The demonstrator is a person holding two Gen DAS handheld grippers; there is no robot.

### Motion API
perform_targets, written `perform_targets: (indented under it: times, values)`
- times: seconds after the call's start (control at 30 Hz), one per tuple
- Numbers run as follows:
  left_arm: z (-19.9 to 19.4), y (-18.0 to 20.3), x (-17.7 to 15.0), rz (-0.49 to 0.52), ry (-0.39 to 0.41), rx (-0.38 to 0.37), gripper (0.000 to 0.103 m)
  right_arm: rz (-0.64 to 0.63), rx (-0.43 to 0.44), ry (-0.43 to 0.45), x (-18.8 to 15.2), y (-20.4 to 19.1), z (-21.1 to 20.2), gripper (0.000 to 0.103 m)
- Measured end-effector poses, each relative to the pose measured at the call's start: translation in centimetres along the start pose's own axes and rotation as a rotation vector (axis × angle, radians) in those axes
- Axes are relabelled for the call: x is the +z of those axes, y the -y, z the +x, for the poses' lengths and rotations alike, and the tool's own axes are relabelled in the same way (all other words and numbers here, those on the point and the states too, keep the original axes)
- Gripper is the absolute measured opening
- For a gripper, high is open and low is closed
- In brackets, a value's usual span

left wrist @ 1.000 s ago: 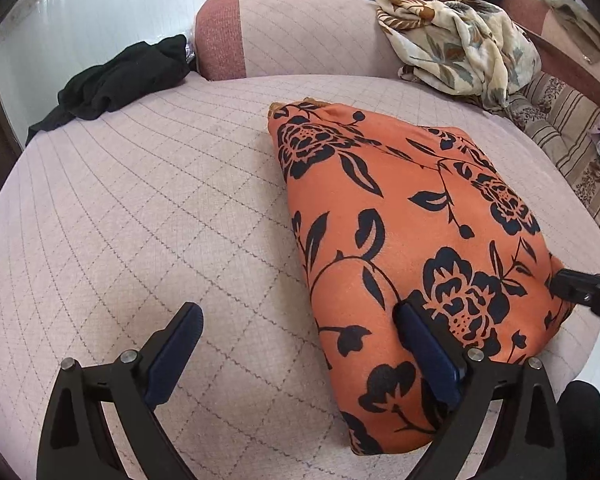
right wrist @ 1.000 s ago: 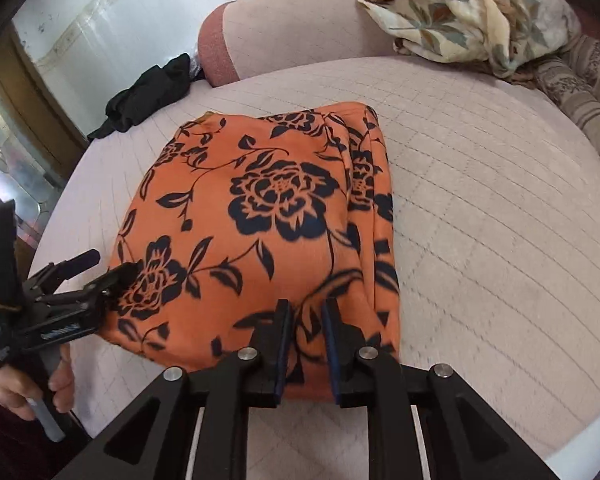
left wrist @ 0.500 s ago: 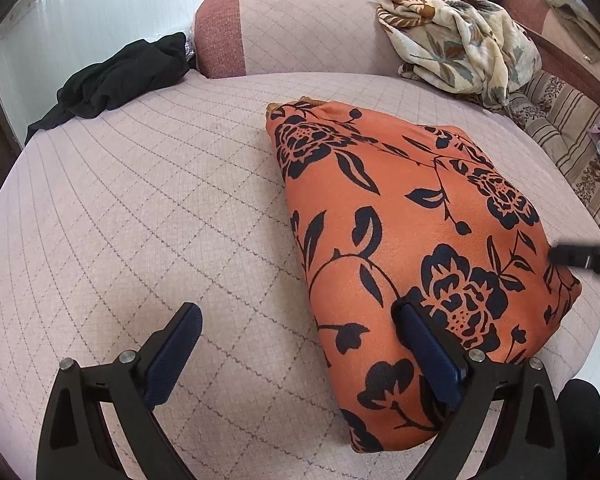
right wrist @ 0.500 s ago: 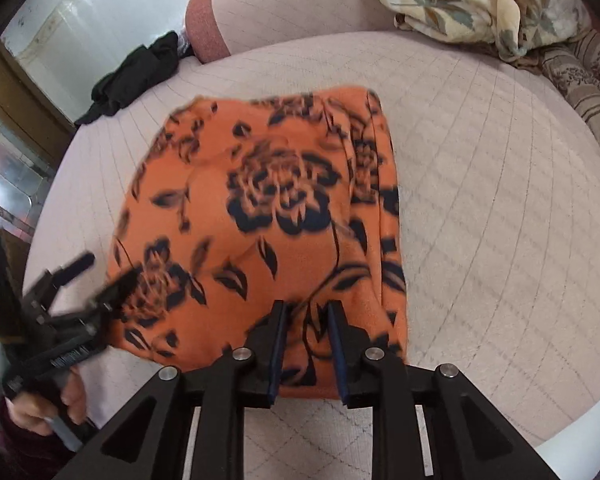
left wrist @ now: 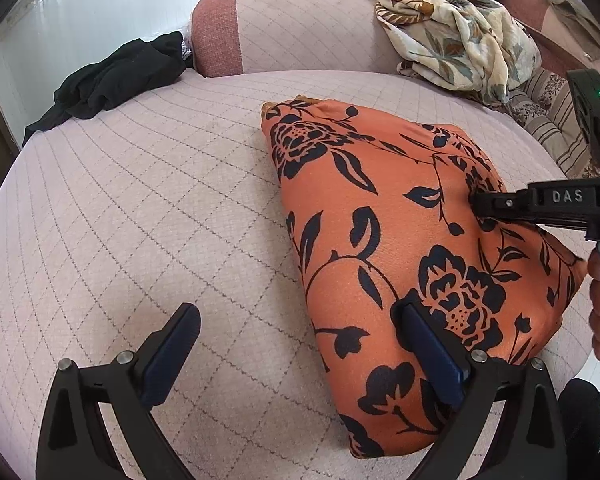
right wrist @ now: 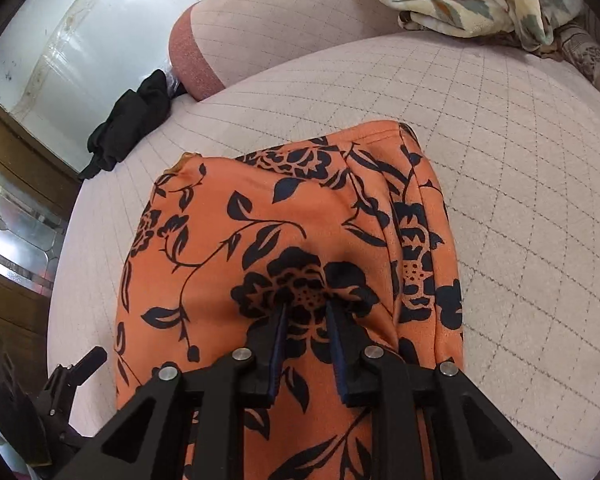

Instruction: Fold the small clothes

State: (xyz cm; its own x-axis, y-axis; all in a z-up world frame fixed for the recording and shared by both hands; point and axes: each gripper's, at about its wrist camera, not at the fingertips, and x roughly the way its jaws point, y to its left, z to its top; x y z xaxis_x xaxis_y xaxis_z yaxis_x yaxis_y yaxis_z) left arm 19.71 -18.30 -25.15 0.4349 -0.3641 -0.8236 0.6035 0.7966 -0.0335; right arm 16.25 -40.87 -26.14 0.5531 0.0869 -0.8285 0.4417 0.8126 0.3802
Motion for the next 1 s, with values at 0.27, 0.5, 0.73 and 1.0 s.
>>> perform_targets:
  times: [0.27,0.5,0.73,1.0]
  values:
    - [0.0,-0.1,-0.2,-0.002,0.004,0.002,0.101,-0.052,-0.027,-0.040,-1.2,-1.7,-3.5,0.024]
    - [-0.1,-0.1,-0.4,0.004,0.005,0.004,0.101,-0.148,-0.073,-0.140,-6.6,-1.6,-4.7,0.024]
    - [-0.8,-0.1,-0.2,0.011,0.016,0.001,0.101,-0.171,-0.038,-0.188,-8.9,-1.0,-5.6,0.024]
    - [-2.2,-3.3,2.2,-0.117,0.093,-0.236,0.101,0.156,0.179,0.064,-4.7,7.0,-9.2,0.094]
